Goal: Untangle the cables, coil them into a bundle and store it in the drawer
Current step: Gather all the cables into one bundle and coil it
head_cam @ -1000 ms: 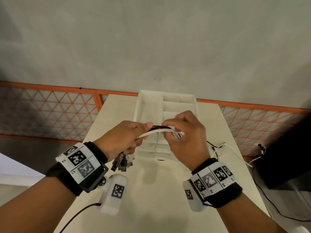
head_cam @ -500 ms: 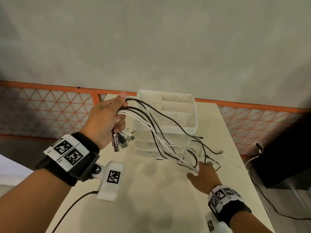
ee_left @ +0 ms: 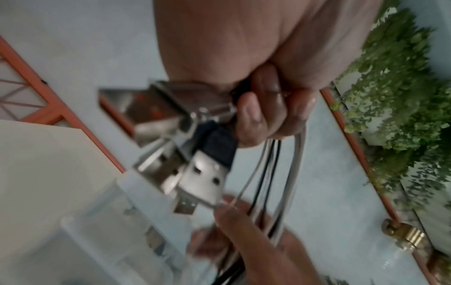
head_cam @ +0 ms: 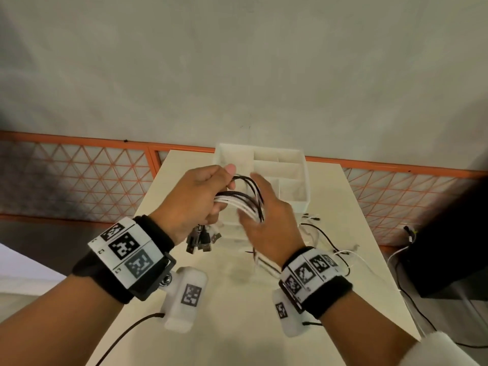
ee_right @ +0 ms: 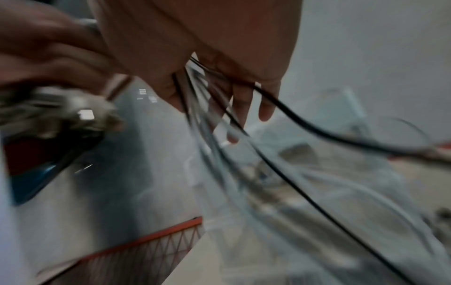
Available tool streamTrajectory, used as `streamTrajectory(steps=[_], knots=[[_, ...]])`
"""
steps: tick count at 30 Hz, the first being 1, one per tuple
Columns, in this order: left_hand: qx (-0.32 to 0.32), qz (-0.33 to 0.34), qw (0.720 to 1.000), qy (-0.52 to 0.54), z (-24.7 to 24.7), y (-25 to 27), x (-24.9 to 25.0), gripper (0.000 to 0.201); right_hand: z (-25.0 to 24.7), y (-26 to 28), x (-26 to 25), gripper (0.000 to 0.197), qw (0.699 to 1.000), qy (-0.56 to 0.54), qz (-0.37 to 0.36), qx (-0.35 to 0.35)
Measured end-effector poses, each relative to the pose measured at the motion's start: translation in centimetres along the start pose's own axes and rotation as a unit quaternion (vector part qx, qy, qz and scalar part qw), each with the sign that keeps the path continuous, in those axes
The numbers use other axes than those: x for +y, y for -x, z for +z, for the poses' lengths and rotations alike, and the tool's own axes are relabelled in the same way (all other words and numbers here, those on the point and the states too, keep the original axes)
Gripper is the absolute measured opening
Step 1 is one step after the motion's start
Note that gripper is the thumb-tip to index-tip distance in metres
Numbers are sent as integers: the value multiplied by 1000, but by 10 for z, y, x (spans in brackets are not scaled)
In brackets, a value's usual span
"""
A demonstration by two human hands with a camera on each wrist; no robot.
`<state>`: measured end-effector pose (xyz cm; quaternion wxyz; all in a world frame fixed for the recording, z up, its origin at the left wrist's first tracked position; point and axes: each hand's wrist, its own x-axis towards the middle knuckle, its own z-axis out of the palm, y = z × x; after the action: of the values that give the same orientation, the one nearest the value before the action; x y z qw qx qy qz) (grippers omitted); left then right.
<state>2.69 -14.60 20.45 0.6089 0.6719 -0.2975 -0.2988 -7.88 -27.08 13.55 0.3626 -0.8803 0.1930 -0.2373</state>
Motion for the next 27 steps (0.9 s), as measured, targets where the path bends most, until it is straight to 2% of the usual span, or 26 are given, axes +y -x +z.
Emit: streamTrajectory(steps=[2, 4, 7, 9, 11, 14, 18, 20, 22, 23, 26, 27], knots=[[7, 11, 1000, 18, -13, 4, 1, 38, -3, -3, 23, 7, 996, 23, 65, 65], [24, 15, 999, 22, -31, 7, -5, 39, -14, -2, 44, 25, 984, 75, 149, 69], [78, -11, 997, -7, -51, 3, -30, 42, -39, 0, 58, 15, 969, 80, 212, 101], [127, -50, 990, -15, -60, -1, -57, 43, -57, -4, 60, 18, 953, 15, 246, 176], [141, -100, 984, -42, -64, -3, -88, 45, -73, -11, 63, 24, 937, -51, 251, 238], [79, -175, 977, -91, -57, 3, -127, 54, -82, -18, 55, 30, 941, -73, 225, 244], [-37, -265, 964, 5, -44, 8, -133, 75, -81, -17, 30, 30, 963, -71, 181, 188], [-77, -252, 964, -28, -39, 2, -123, 94, -78, -15, 19, 29, 972, -83, 162, 147], [-104, -196, 973, -61, -26, -5, -98, 105, -72, -16, 9, 27, 977, -102, 152, 107], [-127, -159, 977, -61, -16, -7, -82, 103, -67, -16, 6, 27, 979, -108, 148, 90], [-221, -53, 972, -64, 20, -7, -31, 81, -58, -19, -2, 21, 984, -89, 134, 75], [-223, -33, 972, -61, 30, -7, -19, 74, -59, -19, -3, 21, 985, -88, 126, 81]])
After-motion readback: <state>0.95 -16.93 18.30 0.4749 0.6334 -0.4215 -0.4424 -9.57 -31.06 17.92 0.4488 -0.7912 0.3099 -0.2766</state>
